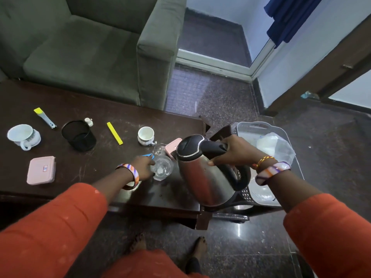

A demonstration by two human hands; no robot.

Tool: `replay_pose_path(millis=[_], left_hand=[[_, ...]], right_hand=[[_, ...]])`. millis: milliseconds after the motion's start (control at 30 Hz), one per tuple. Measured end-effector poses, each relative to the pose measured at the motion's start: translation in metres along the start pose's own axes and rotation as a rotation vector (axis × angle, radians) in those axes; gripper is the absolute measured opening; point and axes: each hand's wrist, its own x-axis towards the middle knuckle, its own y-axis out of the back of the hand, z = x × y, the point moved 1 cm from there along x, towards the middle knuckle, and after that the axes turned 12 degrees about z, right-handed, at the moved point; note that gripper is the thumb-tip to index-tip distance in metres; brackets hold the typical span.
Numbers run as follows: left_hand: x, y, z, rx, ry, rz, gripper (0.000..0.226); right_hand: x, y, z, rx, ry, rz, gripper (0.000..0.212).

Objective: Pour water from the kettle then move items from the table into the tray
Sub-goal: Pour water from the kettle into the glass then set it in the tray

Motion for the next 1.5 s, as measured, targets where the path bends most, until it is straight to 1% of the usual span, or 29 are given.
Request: replay_pose_path(millis=[67, 133, 200, 267, 333, 367, 400, 467, 533, 567, 600, 667, 700, 800, 867, 967, 1167, 1200, 1333, 1433, 1500], left_hand=[[0.000, 0.010, 0.012, -0.137, 0.028, 0.006, 0.048], [0.003, 0.017, 0.033, -0.317, 0.015, 0.003, 0.054], [0.004, 0.023, 0.064, -0.503, 0.004, 0.012, 0.052], [0.007, 0.023, 0.097, -0.653, -0.017, -0.016, 0.048], [0.010, 0.022, 0.132, -0.746, -0.083, -0.074, 0.033], [0.012, 0.022, 0.149, -0.769, -0.117, -0.095, 0.030], [0.015, 0.020, 0.166, -0.792, -0.147, -0.108, 0.032], [0.017, 0.015, 0.200, -0.868, -0.145, -0.112, 0.035], [0.022, 0.008, 0.230, -0.950, -0.131, -0.096, 0.031], [0.025, 0.003, 0.244, -0.966, -0.131, -0.086, 0.027], [0.029, -0.002, 0.256, -0.975, -0.135, -0.073, 0.022], [0.035, -0.012, 0.282, -1.000, -0.126, -0.066, 0.017], [0.038, -0.019, 0.294, -1.008, -0.112, -0.071, 0.018], [0.042, -0.042, 0.321, -1.035, -0.099, -0.077, 0.020], [0.042, -0.056, 0.332, -1.033, -0.093, -0.067, 0.018], [0.043, -0.077, 0.343, -1.028, -0.065, -0.039, 0.018], [0.047, -0.100, 0.346, -1.037, 0.010, 0.030, 0.017], [0.047, -0.101, 0.344, -1.041, 0.025, 0.033, 0.017], [0.047, -0.110, 0.335, -1.029, 0.084, 0.035, 0.019], [0.046, -0.120, 0.327, -1.039, 0.132, 0.022, 0.019], [0.047, -0.124, 0.323, -1.039, 0.159, 0.020, 0.019]], right_hand=[[-0.010, 0.011, 0.018, 0.121, -0.041, 0.021, 0.039], [-0.023, 0.024, 0.036, 0.289, -0.070, 0.029, 0.034], [-0.037, 0.040, 0.055, 0.404, -0.067, 0.057, 0.029], [-0.050, 0.057, 0.075, 0.484, -0.055, 0.077, 0.025], [-0.062, 0.074, 0.096, 0.553, -0.023, 0.084, 0.019], [-0.067, 0.082, 0.109, 0.582, -0.008, 0.094, 0.016], [-0.072, 0.090, 0.121, 0.606, 0.002, 0.112, 0.014], [-0.082, 0.105, 0.151, 0.646, 0.013, 0.141, 0.023], [-0.090, 0.117, 0.181, 0.678, 0.002, 0.149, 0.023], [-0.094, 0.122, 0.198, 0.687, -0.011, 0.142, 0.020], [-0.096, 0.126, 0.213, 0.688, -0.022, 0.141, 0.026], [-0.098, 0.133, 0.245, 0.673, -0.054, 0.133, 0.051], [-0.098, 0.135, 0.260, 0.679, -0.075, 0.128, 0.051], [-0.099, 0.134, 0.296, 0.690, -0.113, 0.099, 0.031], [-0.096, 0.127, 0.317, 0.670, -0.135, 0.110, 0.028], [-0.088, 0.113, 0.341, 0.616, -0.166, 0.127, 0.029], [-0.076, 0.088, 0.356, 0.661, -0.165, 0.146, 0.028], [-0.075, 0.085, 0.356, 0.656, -0.164, 0.144, 0.029], [-0.068, 0.073, 0.355, 0.624, -0.157, 0.117, 0.043], [-0.064, 0.066, 0.353, 0.615, -0.148, 0.081, 0.042], [-0.063, 0.063, 0.350, 0.587, -0.143, 0.087, 0.041]])
